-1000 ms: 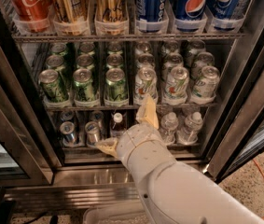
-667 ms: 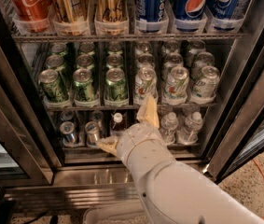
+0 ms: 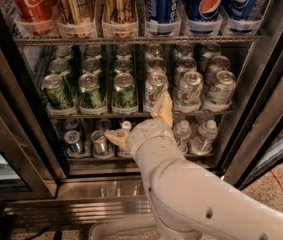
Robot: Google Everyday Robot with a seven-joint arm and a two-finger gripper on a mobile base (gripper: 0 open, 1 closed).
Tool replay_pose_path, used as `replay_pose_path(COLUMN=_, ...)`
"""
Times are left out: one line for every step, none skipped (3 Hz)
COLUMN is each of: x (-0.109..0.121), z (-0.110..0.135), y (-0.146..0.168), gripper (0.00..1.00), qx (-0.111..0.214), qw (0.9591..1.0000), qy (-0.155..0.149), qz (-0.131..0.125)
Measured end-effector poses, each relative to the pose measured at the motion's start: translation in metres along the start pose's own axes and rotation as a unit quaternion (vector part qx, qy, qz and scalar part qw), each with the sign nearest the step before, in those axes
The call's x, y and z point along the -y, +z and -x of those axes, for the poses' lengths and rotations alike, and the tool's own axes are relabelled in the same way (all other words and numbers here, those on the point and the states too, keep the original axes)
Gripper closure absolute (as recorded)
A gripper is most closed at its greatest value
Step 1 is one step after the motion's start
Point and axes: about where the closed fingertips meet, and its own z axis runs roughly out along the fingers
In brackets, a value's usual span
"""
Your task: Pick green can from middle shelf of fridge
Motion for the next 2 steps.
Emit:
replay_pose_path(x=-0.0077, z=0.0028, y=0.0128, gripper=0.0, qx=0.017, qw=0.9993, qy=0.026, qz=0.023)
replay_pose_path(x=-0.0077, z=0.0028, y=0.0128, gripper=0.0, qx=0.017, qw=0.9993, qy=0.026, qz=0.023)
